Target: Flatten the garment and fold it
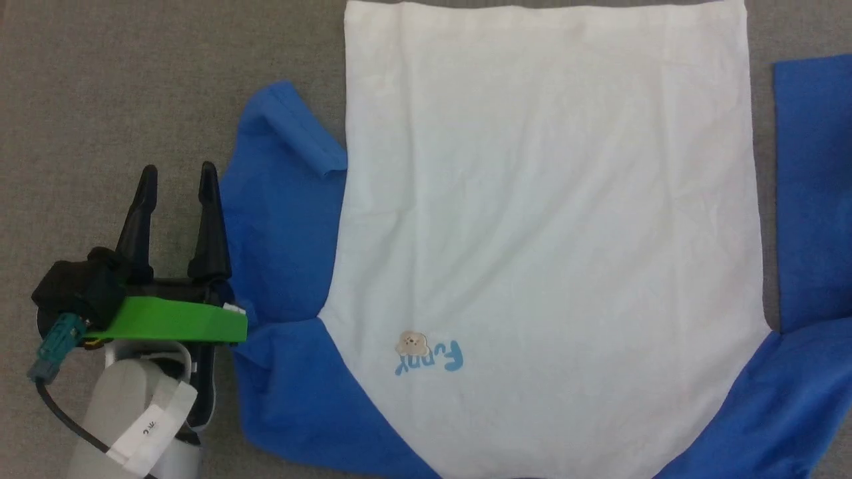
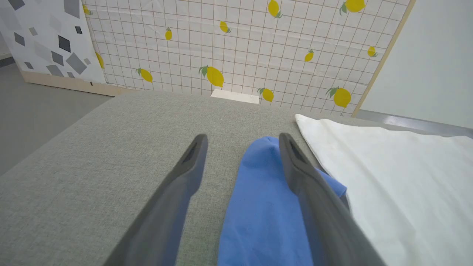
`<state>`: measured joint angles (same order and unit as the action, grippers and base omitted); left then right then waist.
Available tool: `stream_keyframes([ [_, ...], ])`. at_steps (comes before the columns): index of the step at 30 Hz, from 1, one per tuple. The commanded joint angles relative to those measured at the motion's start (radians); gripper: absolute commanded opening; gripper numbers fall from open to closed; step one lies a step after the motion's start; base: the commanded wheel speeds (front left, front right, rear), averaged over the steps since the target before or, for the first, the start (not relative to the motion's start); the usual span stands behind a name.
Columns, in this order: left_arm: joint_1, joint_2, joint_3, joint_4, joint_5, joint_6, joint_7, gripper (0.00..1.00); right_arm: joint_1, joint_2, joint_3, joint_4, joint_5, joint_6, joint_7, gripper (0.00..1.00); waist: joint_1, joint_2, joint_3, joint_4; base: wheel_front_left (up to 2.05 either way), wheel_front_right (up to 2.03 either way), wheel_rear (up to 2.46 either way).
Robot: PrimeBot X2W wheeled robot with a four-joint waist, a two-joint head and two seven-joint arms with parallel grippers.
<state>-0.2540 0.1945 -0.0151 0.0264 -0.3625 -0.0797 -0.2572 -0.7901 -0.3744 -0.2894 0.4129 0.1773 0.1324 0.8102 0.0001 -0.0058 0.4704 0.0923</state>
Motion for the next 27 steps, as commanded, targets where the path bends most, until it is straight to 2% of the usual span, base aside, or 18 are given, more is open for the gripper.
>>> stream_keyframes([
  [1,0.003,-0.002,0.003,0.006,-0.012,-0.007,-0.004,1.00,0.028,-0.008,-0.018,-0.016,-0.001,-0.002,-0.017,0.00,-0.0001,0.0058,-0.062,-0.020,0.00,0.00,0.00],
  [8,0.066,-0.004,0.015,0.029,-0.028,-0.006,-0.003,1.00,0.196,-0.085,-0.098,-0.083,0.010,-0.002,-0.002,0.00,-0.0001,0.0058,-0.198,-0.073,0.00,0.00,0.00],
  [12,0.105,-0.009,0.018,0.027,-0.036,0.001,0.000,1.00,0.280,-0.111,-0.162,-0.076,0.006,-0.002,0.031,0.00,-0.0001,0.0058,-0.259,-0.099,0.00,0.00,0.00],
  [16,0.141,-0.013,0.020,0.020,-0.045,0.009,0.005,1.00,0.341,-0.111,-0.189,-0.090,0.016,-0.002,0.034,0.00,-0.0001,0.0058,-0.306,-0.118,0.00,0.00,0.00],
  [21,0.182,-0.016,0.025,0.010,-0.054,0.019,0.008,1.00,0.400,-0.108,-0.159,-0.169,0.061,-0.002,0.019,0.00,-0.0001,0.0058,-0.353,-0.131,0.00,0.00,0.00],
  [27,0.238,-0.011,0.035,-0.011,-0.061,0.031,0.016,1.00,0.457,-0.144,-0.066,-0.345,0.140,-0.002,0.046,0.00,-0.0001,0.0058,-0.412,-0.138,0.00,0.00,0.00],
])
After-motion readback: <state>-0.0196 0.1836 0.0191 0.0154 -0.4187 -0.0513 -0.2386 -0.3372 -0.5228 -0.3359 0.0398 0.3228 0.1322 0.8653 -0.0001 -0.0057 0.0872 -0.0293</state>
